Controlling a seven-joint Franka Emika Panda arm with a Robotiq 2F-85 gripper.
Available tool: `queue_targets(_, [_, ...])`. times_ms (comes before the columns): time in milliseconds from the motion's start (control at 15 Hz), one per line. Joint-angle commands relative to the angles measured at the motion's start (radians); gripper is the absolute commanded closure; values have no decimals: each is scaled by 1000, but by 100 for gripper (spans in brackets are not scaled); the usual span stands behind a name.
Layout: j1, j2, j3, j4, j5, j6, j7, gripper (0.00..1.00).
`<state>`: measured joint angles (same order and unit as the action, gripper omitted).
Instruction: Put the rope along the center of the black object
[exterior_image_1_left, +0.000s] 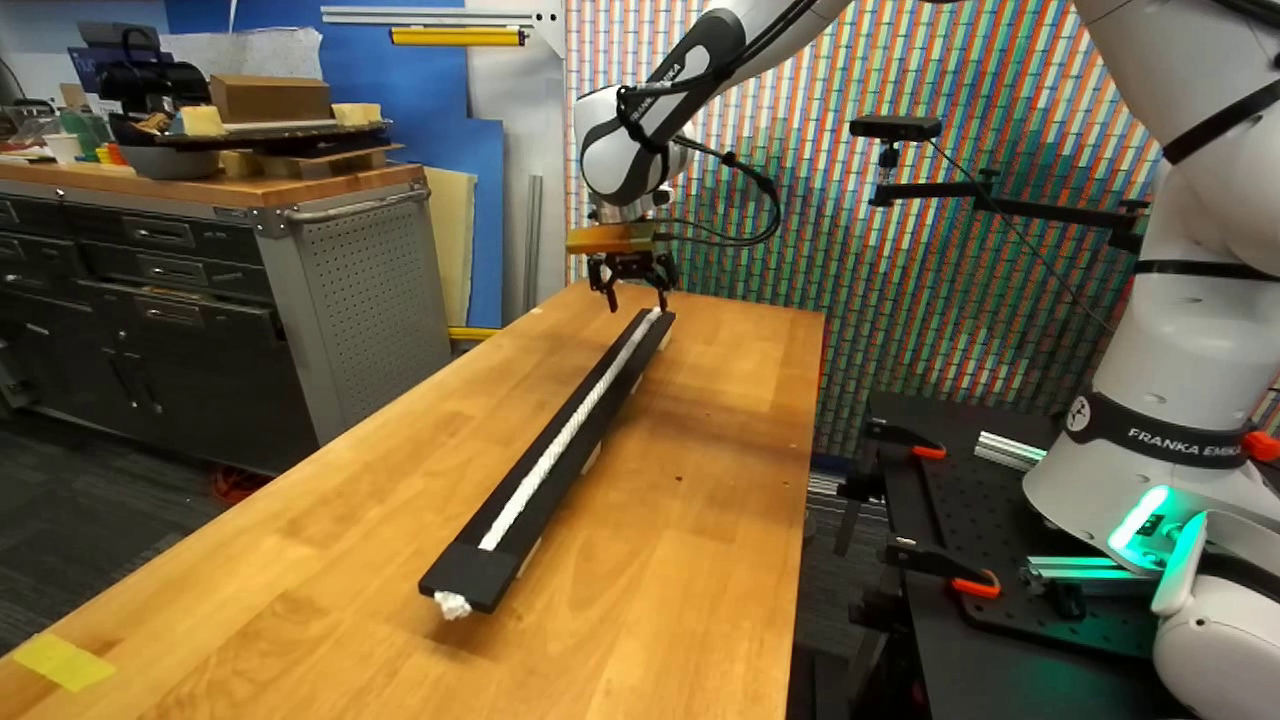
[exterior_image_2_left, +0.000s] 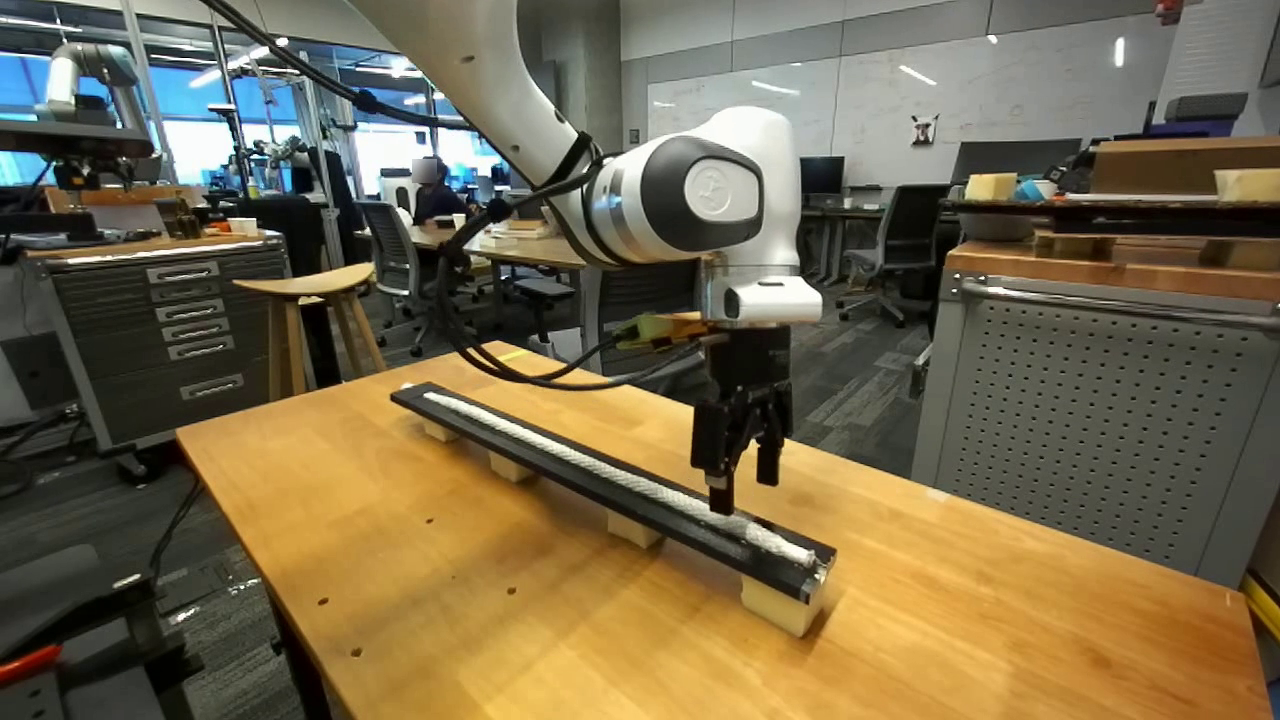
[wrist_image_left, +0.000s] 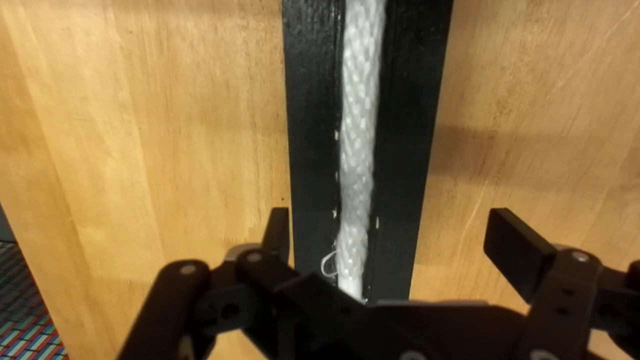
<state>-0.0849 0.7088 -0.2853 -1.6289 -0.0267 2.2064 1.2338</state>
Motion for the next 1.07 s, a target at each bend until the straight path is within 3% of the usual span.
queue_targets(0, [2,-89,11,-38,-14,-1,-56,0])
queue_targets(200, [6,-152,21,-53,-31,-30,-139,1])
queue_targets(1000, [-6,-378,123,-149,4,-143,-744,0])
